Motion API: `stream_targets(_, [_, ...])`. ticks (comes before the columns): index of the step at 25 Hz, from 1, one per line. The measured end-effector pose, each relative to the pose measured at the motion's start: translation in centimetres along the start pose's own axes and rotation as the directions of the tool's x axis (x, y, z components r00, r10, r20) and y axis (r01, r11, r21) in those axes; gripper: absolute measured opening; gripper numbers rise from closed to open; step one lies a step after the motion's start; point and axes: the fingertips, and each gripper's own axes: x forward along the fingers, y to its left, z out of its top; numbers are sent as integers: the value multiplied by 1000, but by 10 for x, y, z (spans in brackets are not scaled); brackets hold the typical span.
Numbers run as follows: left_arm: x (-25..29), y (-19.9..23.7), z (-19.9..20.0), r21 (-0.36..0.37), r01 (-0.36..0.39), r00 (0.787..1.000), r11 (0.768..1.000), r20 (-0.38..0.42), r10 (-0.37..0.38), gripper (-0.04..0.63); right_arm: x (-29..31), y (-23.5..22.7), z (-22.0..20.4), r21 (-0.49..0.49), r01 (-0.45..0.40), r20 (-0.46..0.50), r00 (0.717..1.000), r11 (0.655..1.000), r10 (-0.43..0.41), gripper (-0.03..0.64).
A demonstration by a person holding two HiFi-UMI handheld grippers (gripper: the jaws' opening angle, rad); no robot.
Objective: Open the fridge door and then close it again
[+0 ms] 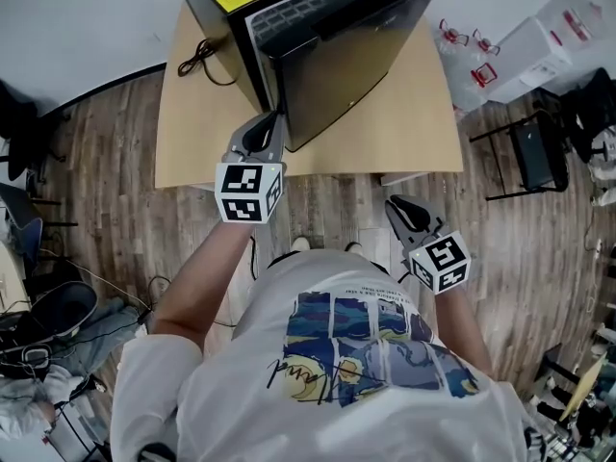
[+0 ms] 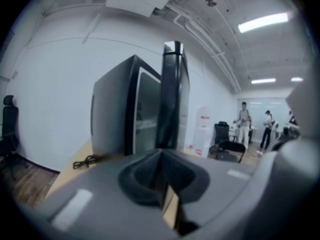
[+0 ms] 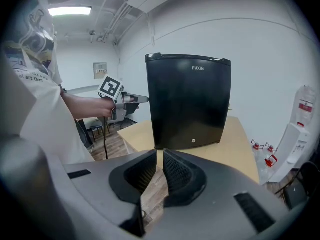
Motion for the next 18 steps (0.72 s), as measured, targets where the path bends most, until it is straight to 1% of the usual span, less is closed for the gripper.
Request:
stream_targets(3, [3, 9, 1, 9, -4, 1000, 1000, 3, 4, 6, 1, 1, 0, 5, 16, -3, 1000, 1000, -16, 40])
stream_targets(11, [11, 27, 4, 4, -25, 1000, 1000, 7, 25, 5, 4, 3, -1, 21, 41, -9, 999, 999, -41, 40])
stream_targets(18, [12, 38, 4, 0, -44, 999, 999, 14, 44, 5, 10, 7, -4, 25, 44, -11, 999, 999, -44, 40])
